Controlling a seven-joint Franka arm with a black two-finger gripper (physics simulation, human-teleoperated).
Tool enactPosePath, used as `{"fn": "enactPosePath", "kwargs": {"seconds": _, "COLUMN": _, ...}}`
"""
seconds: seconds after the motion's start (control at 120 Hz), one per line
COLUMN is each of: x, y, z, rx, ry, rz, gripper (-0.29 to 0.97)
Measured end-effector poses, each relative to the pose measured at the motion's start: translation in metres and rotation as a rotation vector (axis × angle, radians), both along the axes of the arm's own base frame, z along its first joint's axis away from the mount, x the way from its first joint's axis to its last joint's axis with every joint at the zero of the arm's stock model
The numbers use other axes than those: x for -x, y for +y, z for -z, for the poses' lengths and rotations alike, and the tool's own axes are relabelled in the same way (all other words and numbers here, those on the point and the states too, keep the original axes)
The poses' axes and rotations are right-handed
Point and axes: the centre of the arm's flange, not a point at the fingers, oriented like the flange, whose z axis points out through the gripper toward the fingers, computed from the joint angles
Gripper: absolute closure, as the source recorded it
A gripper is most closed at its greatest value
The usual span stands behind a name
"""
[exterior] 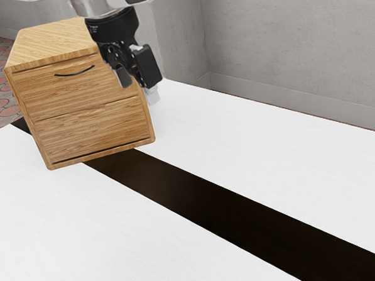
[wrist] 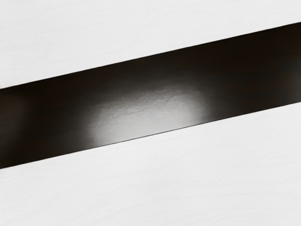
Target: Pull the drawer handle with one arm to open the drawer
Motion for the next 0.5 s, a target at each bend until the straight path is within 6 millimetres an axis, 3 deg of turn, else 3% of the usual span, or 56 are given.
{"fn": "enactPosePath", "kwargs": {"seconds": 0.167, "x": -0.013, "y": 0.014, "z": -0.002, "rx": -0.087, "ry": -0.065, "rz": 0.120, "gripper": 0.00}}
{"fn": "enactPosePath", "kwargs": {"seconds": 0.4, "x": -0.033, "y": 0.073, "z": 0.009, "rx": -0.153, "ry": -0.076, "rz": 0.179, "gripper": 0.00}}
{"fn": "enactPosePath", "kwargs": {"seconds": 0.5, "x": -0.036, "y": 0.086, "z": 0.012, "rx": -0.169, "ry": -0.078, "rz": 0.210, "gripper": 0.00}}
